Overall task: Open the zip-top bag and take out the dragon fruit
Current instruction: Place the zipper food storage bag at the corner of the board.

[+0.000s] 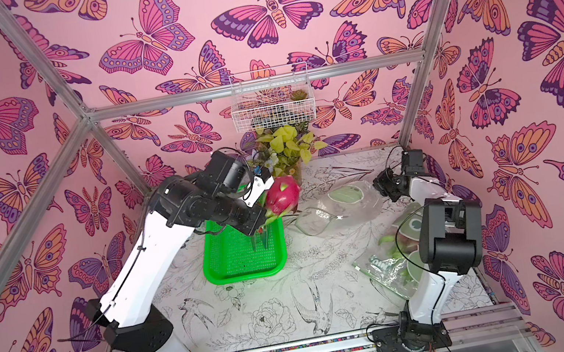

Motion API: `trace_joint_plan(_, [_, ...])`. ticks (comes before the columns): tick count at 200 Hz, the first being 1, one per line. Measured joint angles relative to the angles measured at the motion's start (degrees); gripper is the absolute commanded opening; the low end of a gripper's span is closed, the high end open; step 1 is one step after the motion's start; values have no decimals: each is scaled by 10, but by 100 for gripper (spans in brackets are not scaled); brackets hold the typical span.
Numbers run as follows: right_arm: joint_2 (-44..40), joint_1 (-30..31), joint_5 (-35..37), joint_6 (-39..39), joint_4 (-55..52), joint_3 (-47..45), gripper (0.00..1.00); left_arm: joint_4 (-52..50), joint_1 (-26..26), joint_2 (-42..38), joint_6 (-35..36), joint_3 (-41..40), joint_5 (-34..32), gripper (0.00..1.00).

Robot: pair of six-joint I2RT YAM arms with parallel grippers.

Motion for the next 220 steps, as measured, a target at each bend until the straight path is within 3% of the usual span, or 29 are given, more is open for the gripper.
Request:
trace_joint_plan(59, [21, 0, 2, 1, 1, 43, 0, 84, 81, -11, -75, -189, -110, 0])
trace_joint_plan(106, [46, 0, 11, 0, -3, 103, 0, 174, 133, 6, -118, -275, -176, 0])
trace_joint_plan(220, [167, 0, 41, -4, -8, 321, 0, 308, 181, 80, -134, -330, -167, 0])
